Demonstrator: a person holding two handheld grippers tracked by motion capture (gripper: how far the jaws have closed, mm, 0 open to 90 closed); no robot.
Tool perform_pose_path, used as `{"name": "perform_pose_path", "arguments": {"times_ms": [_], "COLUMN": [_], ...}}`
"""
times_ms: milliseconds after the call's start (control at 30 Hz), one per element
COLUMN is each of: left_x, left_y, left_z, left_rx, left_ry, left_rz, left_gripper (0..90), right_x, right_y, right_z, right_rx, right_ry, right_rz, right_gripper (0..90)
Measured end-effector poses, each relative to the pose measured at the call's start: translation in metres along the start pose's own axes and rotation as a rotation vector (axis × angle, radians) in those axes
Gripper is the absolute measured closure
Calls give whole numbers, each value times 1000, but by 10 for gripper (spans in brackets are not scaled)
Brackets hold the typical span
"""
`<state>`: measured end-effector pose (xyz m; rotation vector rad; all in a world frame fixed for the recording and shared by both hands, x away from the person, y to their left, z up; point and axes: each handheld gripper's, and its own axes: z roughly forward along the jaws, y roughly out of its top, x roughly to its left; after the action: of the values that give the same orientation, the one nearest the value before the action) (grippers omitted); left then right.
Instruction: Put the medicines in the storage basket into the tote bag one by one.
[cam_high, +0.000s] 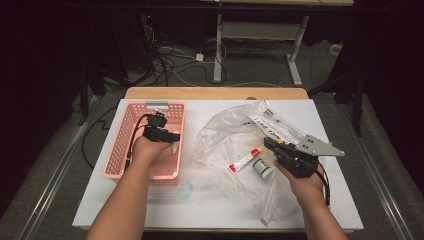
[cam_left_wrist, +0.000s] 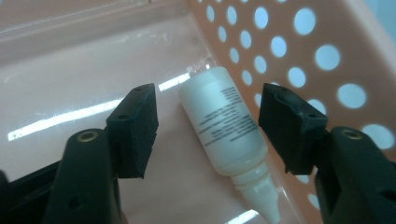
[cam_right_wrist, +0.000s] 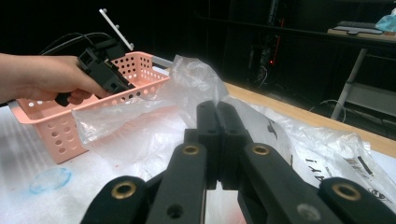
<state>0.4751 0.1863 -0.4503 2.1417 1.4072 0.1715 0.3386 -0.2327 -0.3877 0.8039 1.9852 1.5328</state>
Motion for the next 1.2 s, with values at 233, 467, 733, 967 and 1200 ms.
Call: {"name": "perform_pose_path", "arguments": {"times_ms": [233,467,733,967,1200], "left_x": [-3,-7,-8,-5,-6], "left_y": [-1,-2,-2,-1,-2], "left_z": [3,8,8,1,-15], "left_rx": [48,105,110,102,55], "left_ry": [41,97,108,101,93], "left_rz": [16,56,56,37,33], "left_gripper": [457,535,578,579,579], "right_x": [0,0,0,0,0], "right_y": [0,0,0,0,1], "right_z": [0,0,0,0,-1], "right_rx": [1,0,0,-1,-3], "right_ry": [2,2,2,2,3], "right_rz": [1,0,1,6,6], "right_gripper": [900,900,900,900,900]}}
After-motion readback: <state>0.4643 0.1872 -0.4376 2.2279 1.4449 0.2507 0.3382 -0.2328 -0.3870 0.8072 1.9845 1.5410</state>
